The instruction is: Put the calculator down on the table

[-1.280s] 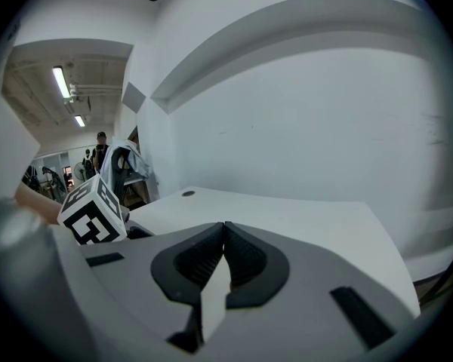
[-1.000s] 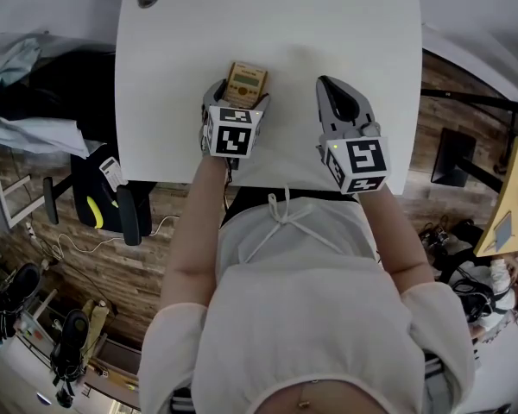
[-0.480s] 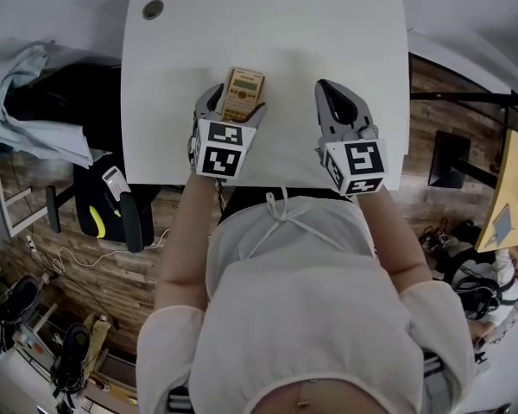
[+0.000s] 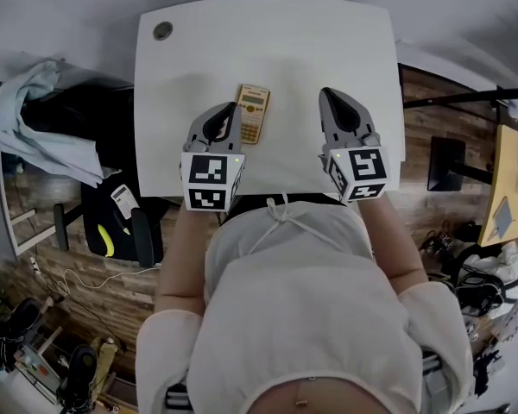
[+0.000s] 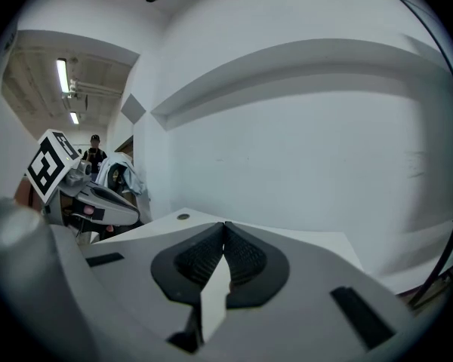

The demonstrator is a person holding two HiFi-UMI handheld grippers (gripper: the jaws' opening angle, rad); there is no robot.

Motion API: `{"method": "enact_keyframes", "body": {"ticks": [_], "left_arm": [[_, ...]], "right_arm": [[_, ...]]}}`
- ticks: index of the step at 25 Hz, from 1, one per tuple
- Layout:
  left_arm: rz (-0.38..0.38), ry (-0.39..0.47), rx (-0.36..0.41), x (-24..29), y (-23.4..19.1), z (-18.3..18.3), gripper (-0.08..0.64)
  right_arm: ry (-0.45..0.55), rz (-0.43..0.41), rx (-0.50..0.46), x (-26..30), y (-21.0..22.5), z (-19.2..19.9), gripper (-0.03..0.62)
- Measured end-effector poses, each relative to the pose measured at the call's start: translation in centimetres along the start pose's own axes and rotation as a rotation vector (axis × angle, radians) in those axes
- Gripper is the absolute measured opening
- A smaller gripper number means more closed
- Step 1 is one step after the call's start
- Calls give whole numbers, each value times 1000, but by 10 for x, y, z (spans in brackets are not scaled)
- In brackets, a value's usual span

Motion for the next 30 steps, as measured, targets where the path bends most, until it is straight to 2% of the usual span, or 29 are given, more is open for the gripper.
{"method": "enact_keyframes", "body": {"ticks": [4,9,15,22,26,30], "left_arm": [[40,89,-5,-16,-13,-25,17],[94,259,-31,-39,-28,-55,17],[113,410,-36,-71,-44,-79,18],[109,449,-50,-85,-54,-81,17],[96,431,-37,-85,-53,-77,17],[98,414,-42,-84,-50,-72,17]], "right_arm": [[37,15,-3,-4,-10,-17,5],[93,27,-16,-9,-23,-36,5],[168,21,-37,-22,-36,-59,5],[214,0,-55,-36,-47,-67,3],[196,-9,-118,-38,-51,-67,3],[200,-22,-120,-40,-54,-65,2]]}}
Point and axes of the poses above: the fingertips, and each gripper's own axes: x forward along the fingers, y to its right, z out of its underside, the point moved 9 cm from there along -x, backward along the fingers, and after that the axes turned 10 degrees about -z, right-handed, at the moved point
